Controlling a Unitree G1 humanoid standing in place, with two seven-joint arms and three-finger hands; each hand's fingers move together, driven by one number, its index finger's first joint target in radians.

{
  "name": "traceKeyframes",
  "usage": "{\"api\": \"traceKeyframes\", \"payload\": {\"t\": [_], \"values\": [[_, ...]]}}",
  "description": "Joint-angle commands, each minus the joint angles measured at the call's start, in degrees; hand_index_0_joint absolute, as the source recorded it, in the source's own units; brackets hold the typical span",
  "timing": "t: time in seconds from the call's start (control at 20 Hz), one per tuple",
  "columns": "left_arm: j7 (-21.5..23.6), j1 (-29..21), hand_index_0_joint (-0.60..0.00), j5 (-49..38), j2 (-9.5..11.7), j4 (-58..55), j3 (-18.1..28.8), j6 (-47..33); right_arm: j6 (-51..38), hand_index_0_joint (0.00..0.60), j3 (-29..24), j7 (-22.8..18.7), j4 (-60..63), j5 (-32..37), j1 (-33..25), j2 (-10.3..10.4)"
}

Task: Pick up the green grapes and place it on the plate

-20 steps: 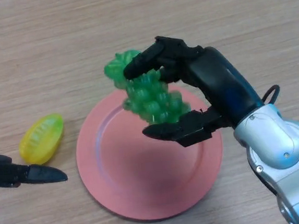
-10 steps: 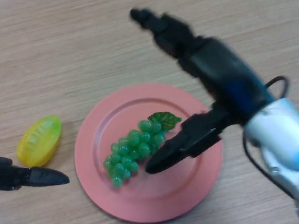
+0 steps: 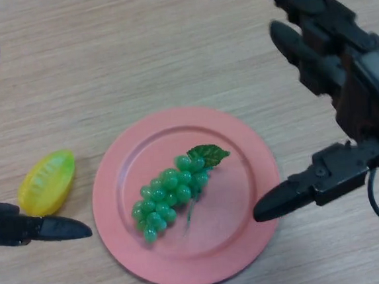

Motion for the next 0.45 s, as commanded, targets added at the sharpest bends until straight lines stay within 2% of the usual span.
{"api": "traceKeyframes", "payload": {"t": [0.05, 0.1, 0.15, 0.2, 0.25, 0.3, 0.4, 0.45], "values": [[1.6, -0.9, 0.000, -0.3, 2.2, -4.0, 4.5, -3.2, -12.6, 0.000, -2.6, -4.1, -3.0, 6.2, -1.2, -3.3], [1.9, -0.9, 0.000, -1.4, 2.0, -5.1, 5.0, -2.0, -14.6, 0.000, -2.3, -6.7, -3.0, 9.1, 0.0, -5.9], [2.1, -0.7, 0.000, -1.4, 1.9, -5.6, 4.9, -1.5, -15.2, 0.000, -2.3, -7.9, -3.0, 10.7, 0.3, -7.1], [2.4, -0.5, 0.000, -1.6, 1.8, -6.8, 4.7, -0.2, -16.4, 0.000, -2.5, -10.6, -3.0, 14.2, 0.8, -9.6], [2.5, -0.5, 0.000, -1.5, 1.8, -7.1, 4.6, 0.2, -17.0, 0.000, -2.5, -12.4, -3.0, 16.3, 0.8, -10.9], [2.2, -0.6, 0.000, -1.2, 2.0, -7.7, 4.6, 0.8, -18.2, 0.000, -2.4, -15.6, -3.0, 19.7, 0.6, -13.4], [2.0, -1.2, 0.000, -1.9, 2.5, -8.2, 4.9, 2.5, -19.4, 0.000, -2.1, -18.5, -3.0, 22.6, 0.1, -16.3], [1.9, -1.3, 0.000, -2.1, 2.6, -8.5, 5.1, 2.8, -19.5, 0.000, -2.0, -18.9, -3.0, 23.2, -0.1, -16.7]]}}
